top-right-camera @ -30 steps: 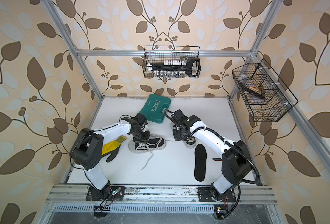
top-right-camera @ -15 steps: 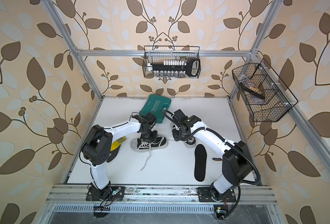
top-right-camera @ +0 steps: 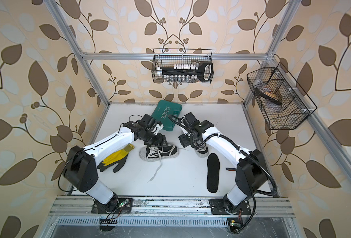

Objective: Insert the insole into the shoe
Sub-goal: Insert the insole into the shoe, then adjust the shoe at the center of the board.

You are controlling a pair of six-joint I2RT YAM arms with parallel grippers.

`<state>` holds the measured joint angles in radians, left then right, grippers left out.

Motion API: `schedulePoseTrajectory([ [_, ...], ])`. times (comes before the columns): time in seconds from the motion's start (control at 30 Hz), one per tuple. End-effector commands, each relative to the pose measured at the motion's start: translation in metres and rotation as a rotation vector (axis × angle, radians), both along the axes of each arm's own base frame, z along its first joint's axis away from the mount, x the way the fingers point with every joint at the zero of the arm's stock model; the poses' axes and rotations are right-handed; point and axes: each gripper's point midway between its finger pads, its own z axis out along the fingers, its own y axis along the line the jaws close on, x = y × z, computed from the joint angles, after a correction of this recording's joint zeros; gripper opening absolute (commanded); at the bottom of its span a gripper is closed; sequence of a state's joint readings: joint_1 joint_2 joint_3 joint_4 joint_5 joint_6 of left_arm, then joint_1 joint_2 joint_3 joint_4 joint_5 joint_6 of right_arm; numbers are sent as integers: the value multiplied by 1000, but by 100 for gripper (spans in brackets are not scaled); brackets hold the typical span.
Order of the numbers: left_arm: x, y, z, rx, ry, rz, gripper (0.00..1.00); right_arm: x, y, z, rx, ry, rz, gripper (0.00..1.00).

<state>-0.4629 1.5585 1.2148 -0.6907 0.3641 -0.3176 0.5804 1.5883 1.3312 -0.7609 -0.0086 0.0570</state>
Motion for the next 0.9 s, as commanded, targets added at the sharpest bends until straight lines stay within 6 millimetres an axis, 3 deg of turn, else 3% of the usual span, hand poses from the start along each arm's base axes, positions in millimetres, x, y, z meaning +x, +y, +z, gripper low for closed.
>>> schedulePoseTrajectory([
  [0.0,-6,34,21,-61,-50,80,70,3,26,11,59,-102,164,69],
  [0.2,-24,94,26,-56,-84,196,75,-2,72,-13,66,-56,401,69],
  [0.37,-32,120,19,-94,-40,285,75,6,97,-43,43,-4,545,66],
  [0.6,-42,132,0,-69,-15,357,76,17,128,-71,-2,42,636,54],
  [0.77,-47,138,-12,-42,42,387,77,17,139,-78,53,58,621,29],
  [0.87,-46,136,-12,-69,36,395,77,12,138,-83,32,67,644,29],
])
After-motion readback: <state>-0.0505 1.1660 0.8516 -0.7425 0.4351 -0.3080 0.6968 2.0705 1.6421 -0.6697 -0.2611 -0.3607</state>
